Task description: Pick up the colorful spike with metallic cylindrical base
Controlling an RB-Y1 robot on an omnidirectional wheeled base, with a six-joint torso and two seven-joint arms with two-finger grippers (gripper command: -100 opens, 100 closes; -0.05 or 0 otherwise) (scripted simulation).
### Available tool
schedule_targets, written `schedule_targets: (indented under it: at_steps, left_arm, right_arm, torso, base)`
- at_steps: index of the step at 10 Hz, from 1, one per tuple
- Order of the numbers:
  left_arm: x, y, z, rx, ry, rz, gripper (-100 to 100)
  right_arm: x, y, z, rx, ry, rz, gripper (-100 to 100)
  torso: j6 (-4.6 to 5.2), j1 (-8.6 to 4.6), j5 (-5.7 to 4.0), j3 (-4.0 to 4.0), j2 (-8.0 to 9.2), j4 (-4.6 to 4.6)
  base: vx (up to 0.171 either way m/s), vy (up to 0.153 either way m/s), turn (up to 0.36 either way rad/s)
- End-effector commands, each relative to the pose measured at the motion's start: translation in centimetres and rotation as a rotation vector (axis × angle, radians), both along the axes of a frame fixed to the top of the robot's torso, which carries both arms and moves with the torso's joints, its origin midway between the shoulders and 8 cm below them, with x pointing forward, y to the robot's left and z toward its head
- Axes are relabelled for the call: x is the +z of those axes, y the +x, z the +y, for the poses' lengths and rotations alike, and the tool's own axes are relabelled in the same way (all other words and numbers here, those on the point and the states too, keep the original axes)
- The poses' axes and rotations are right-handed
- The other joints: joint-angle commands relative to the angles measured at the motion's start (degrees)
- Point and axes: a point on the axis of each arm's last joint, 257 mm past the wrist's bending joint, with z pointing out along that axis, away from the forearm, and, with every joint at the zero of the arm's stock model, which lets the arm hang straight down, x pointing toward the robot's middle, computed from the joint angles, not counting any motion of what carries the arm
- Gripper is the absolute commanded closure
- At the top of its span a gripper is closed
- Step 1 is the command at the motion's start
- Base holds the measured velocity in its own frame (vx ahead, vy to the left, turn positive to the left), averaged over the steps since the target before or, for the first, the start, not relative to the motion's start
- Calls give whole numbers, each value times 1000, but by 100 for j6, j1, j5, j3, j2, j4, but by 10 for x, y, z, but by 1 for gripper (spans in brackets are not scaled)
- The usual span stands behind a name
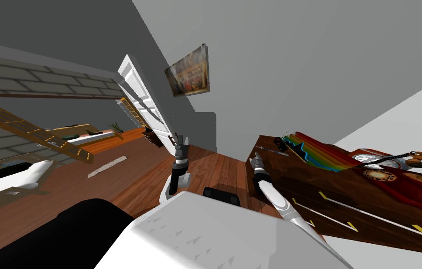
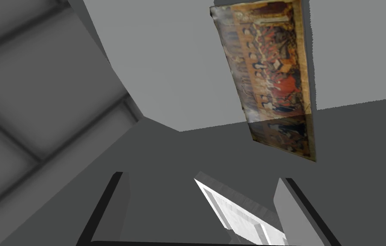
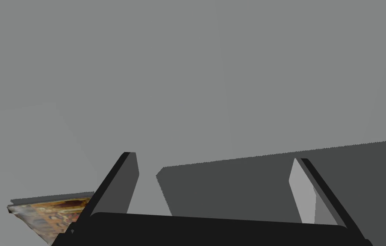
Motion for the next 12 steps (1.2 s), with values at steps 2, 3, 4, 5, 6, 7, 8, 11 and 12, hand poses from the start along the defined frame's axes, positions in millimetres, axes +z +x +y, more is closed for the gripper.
schedule_targets:
  at_steps: [2, 3, 4, 5, 6, 7, 8, 11, 12]
  left_arm:
    - [0, 0, 0, 0, 0, 0, 0]
    - [0, 0, 0, 0, 0, 0, 0]
    - [0, 0, 0, 0, 0, 0, 0]
    - [0, 0, 0, 0, 0, 0, 0]
    - [0, 0, 0, 0, 0, 0, 0]
    - [0, 0, 0, 0, 0, 0, 0]
    - [0, 0, 0, 0, 0, 0, 0]
    - [0, 0, 0, 0, 0, 0, 0]
    - [0, 0, 0, 0, 0, 0, 0]
  right_arm:
    - [-8, 10, -25, -68, -20, 18, -100]
    - [-13, 13, -38, -98, -33, 30, -100]
    - [-14, 16, -51, -127, -44, 36, -100]
    - [-16, 15, -52, -129, -45, 40, -100]
    - [-19, 17, -66, -161, -58, 50, -100]
    - [-19, 20, -79, -192, -69, 55, -100]
    - [-22, 19, -81, -195, -72, 61, -100]
    - [-27, 21, -124, -295, -109, 90, -100]
    - [-28, 20, -125, -297, -110, 93, -100]
  torso:
    - [0, -4, -1, -3, -5, -1]
    - [1, -9, -2, -5, -9, -2]
    - [1, -16, -4, -8, -13, -3]
    - [1, -19, -4, -8, -14, -3]
    - [5, -15, -4, -11, -19, -4]
    - [2, -13, -3, -14, -25, -5]
    - [2, -18, -4, -16, -28, -6]
    - [2, -18, -4, -17, -29, -7]
    - [5, -28, -6, -18, -31, -7]
  base:
    - [-42, -59, 223]
    - [-27, -83, 244]
    - [-30, -88, 257]
    - [-14, -72, 70]
    - [-2, -64, 130]
    - [4, -86, 224]
    - [5, -68, 95]
    - [4, -87, 176]
    - [6, -84, 94]
